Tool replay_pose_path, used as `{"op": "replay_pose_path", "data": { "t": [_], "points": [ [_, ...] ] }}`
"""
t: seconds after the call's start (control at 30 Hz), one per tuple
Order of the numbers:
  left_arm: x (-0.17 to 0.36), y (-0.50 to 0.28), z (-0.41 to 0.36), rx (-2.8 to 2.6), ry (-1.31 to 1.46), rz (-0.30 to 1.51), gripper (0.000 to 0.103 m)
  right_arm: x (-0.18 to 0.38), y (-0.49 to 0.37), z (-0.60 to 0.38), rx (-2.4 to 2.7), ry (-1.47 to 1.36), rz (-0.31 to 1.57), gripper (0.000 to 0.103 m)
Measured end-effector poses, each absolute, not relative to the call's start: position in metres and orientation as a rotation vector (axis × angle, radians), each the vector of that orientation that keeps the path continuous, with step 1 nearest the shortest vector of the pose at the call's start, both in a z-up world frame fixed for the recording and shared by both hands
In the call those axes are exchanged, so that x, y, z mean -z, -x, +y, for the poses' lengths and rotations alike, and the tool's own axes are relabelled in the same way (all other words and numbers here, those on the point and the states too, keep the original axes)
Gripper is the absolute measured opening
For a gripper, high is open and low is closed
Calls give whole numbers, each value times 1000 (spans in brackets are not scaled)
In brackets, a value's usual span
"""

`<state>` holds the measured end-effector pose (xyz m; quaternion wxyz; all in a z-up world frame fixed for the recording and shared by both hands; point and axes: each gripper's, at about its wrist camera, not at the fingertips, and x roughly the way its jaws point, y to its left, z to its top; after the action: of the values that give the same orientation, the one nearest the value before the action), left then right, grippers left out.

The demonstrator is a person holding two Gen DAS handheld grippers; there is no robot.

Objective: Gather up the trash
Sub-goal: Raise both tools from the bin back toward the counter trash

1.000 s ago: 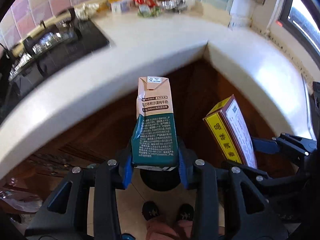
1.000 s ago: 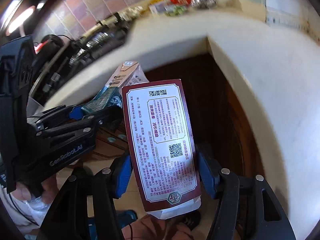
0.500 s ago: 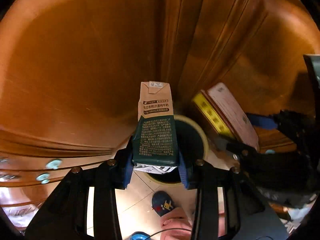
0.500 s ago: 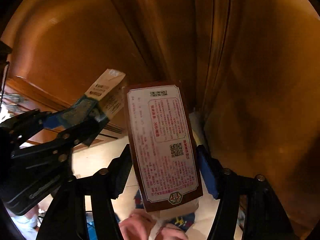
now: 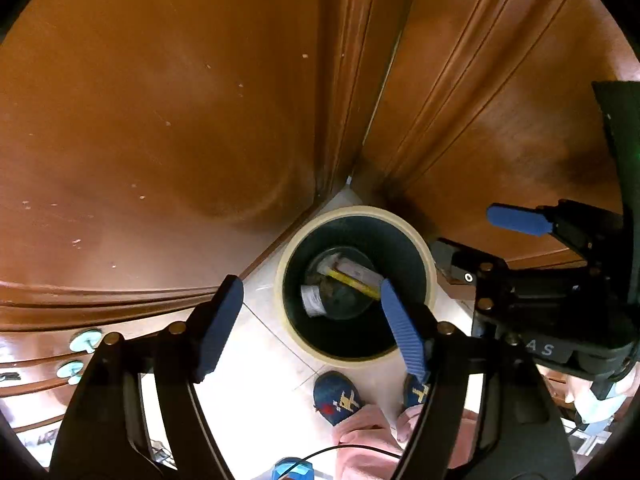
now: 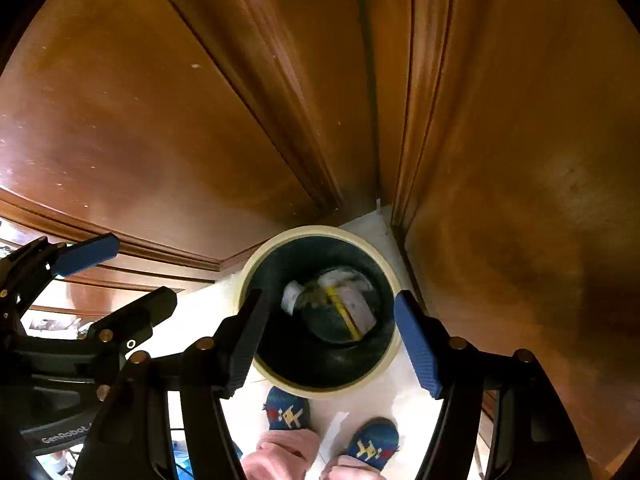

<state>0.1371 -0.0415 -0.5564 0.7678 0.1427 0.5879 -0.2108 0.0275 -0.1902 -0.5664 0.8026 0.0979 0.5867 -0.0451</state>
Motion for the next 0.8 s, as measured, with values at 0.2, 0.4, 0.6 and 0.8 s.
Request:
{"op": "replay_pose_path", "data": {
  "t": [0.2, 0.4, 0.6, 0.8],
  "points": [
    [525, -124, -26, 445, -270, 1266, 69, 543, -24, -204, 107, -233, 1245, 67],
    [465, -106, -20, 425, -248, 1218, 69, 498, -10, -204, 144, -244, 1221, 67],
    [387, -81, -9, 379, -198, 1149, 69, 437, -3, -200, 170, -240, 1187, 67],
    [306, -59, -2, 321, -165, 1045, 69, 360, 18, -183, 139, -212, 1146, 67]
  ]
}}
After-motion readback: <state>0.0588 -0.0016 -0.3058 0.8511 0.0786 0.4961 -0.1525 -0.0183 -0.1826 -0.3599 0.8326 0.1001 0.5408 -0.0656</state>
